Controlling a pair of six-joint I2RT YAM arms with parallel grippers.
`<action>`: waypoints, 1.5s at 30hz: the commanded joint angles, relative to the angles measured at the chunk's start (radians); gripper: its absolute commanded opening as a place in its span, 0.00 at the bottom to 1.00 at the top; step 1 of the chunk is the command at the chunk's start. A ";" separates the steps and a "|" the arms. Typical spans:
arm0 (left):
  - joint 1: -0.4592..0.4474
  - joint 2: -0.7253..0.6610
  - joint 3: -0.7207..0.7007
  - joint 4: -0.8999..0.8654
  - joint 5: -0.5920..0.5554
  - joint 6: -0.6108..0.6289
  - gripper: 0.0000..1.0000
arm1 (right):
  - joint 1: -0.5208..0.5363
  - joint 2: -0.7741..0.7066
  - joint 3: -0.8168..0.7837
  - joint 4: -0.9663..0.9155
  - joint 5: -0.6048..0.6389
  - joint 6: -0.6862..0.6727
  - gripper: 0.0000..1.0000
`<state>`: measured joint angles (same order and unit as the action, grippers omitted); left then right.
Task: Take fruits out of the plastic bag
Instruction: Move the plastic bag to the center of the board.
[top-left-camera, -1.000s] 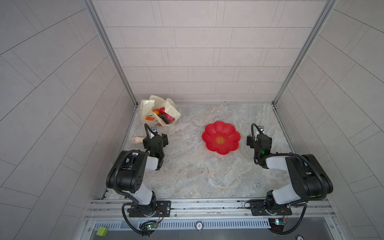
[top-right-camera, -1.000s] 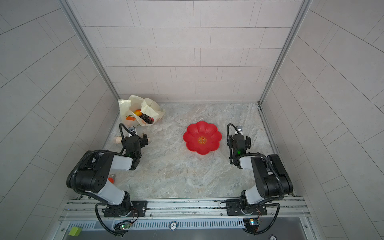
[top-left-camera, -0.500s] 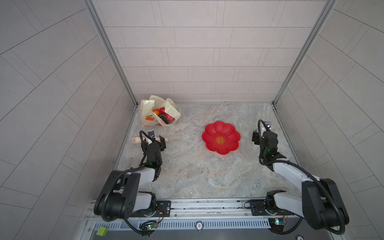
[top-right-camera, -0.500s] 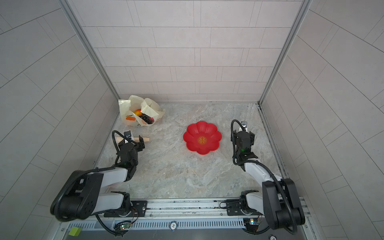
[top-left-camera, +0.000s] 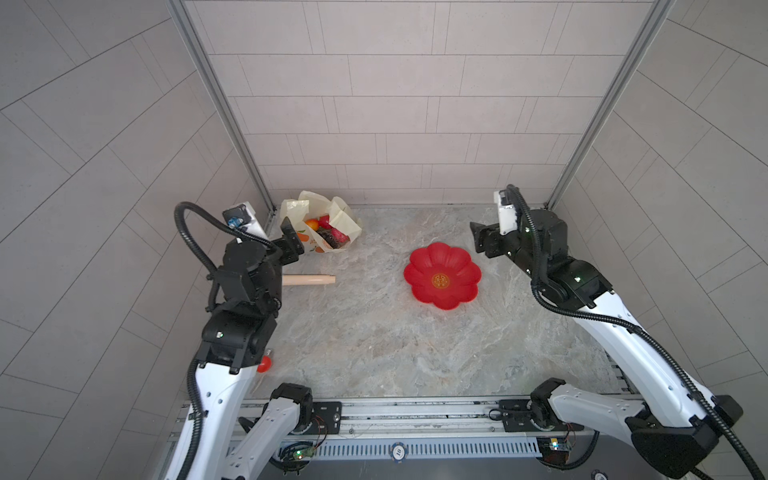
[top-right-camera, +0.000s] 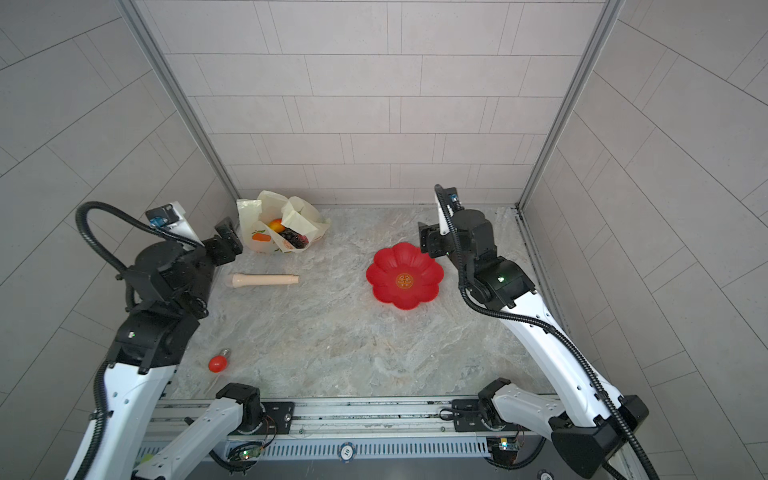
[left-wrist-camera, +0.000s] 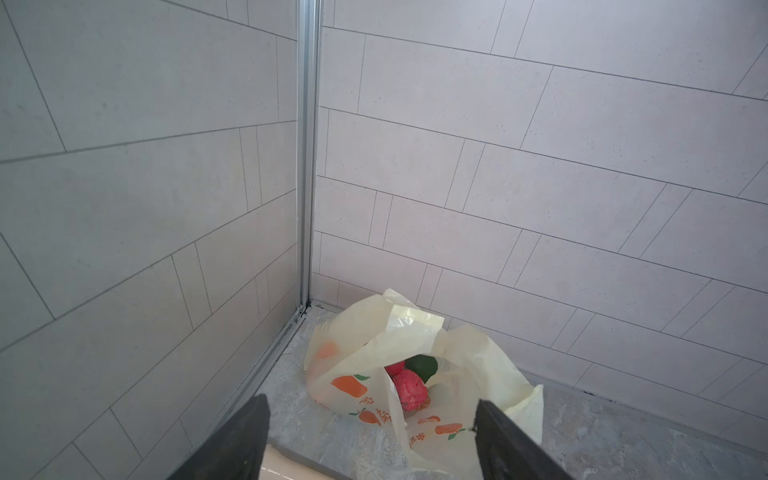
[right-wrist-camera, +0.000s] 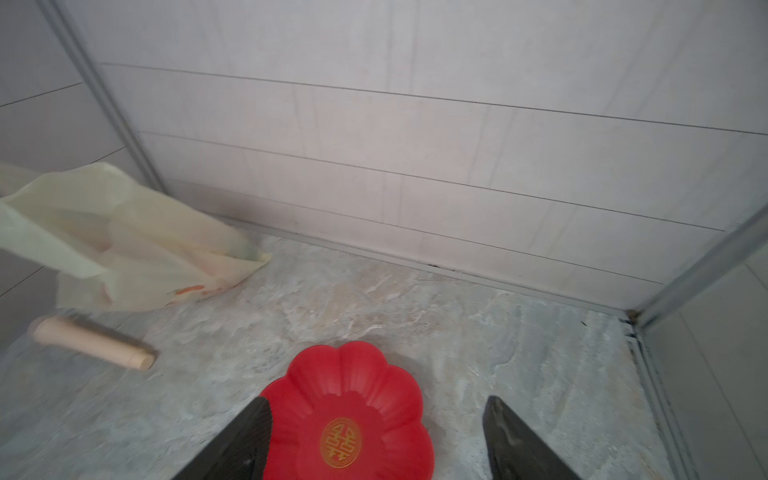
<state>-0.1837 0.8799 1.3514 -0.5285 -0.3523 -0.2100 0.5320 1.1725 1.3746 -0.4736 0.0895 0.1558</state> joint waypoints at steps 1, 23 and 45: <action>-0.003 0.141 0.230 -0.451 0.041 0.002 0.84 | 0.098 0.099 0.121 -0.177 -0.009 0.016 0.85; 0.165 0.738 0.781 -0.688 0.268 0.119 0.83 | 0.247 0.357 0.319 -0.156 -0.108 0.100 0.86; 0.151 0.834 0.899 -0.636 0.572 0.120 0.07 | 0.259 0.449 0.459 -0.191 -0.111 0.098 0.86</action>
<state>-0.0246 1.7447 2.2215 -1.1717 0.0879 -0.0666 0.7799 1.5944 1.7847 -0.6434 -0.0193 0.2485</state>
